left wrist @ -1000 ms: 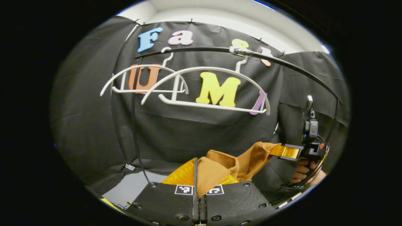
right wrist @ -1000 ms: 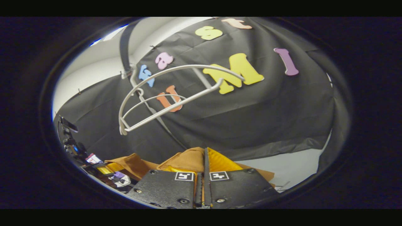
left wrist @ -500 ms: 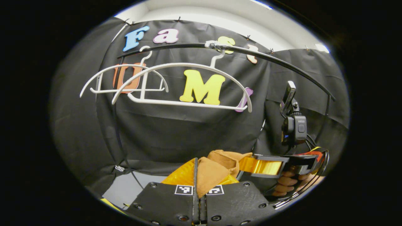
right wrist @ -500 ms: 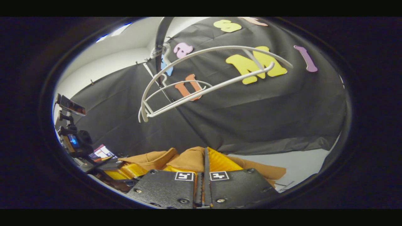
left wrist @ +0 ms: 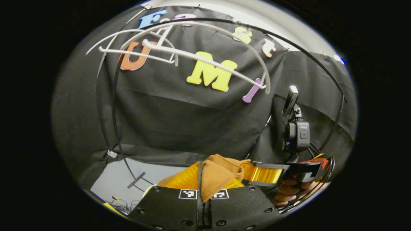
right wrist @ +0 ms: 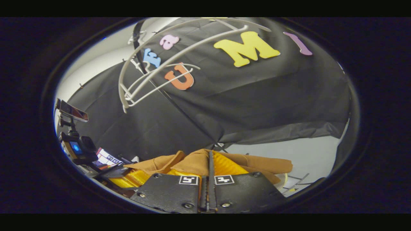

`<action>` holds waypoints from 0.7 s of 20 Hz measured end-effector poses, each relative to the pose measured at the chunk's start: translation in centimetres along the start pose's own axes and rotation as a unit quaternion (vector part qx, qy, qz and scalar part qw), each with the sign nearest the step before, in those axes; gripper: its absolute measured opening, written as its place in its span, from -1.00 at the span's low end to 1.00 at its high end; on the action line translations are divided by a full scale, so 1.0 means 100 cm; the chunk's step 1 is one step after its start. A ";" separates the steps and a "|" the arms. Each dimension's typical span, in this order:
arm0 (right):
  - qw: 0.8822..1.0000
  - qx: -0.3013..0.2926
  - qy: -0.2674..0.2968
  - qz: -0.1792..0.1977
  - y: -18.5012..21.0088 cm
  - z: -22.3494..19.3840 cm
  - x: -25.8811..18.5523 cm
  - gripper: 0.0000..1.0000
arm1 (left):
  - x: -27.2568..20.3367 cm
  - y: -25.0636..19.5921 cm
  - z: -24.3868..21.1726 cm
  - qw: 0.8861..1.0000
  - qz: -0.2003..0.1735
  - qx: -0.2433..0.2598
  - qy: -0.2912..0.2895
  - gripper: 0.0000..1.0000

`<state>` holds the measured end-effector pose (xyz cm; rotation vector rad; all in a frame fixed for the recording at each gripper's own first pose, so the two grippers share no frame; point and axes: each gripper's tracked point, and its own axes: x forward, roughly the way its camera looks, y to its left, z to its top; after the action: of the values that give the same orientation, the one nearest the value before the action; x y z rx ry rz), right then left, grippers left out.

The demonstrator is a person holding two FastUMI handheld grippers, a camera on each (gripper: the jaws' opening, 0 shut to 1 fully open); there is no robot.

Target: Grasp the clothes on the hanger with both hands and then place them into the laundry hamper below.

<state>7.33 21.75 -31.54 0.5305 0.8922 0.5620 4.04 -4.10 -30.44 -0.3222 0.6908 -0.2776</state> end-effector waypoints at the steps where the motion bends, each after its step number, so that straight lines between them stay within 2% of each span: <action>1: 1.000 0.007 0.010 -0.008 -0.008 -0.006 0.005 -0.87 | 0.005 0.004 -0.009 1.000 0.000 -0.004 0.011 -0.88; 7: 0.995 0.045 0.060 -0.064 -0.055 -0.053 0.041 -0.90 | 0.032 0.036 -0.067 0.996 0.009 -0.014 0.083 -0.88; 14: 0.980 0.079 0.128 -0.131 -0.099 -0.143 0.056 -0.89 | 0.048 0.067 -0.139 0.985 0.026 -0.020 0.172 -0.88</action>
<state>0.57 20.84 -48.48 0.4801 1.2395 0.3226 -0.63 -2.42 -45.86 -0.2958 1.0452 -0.2727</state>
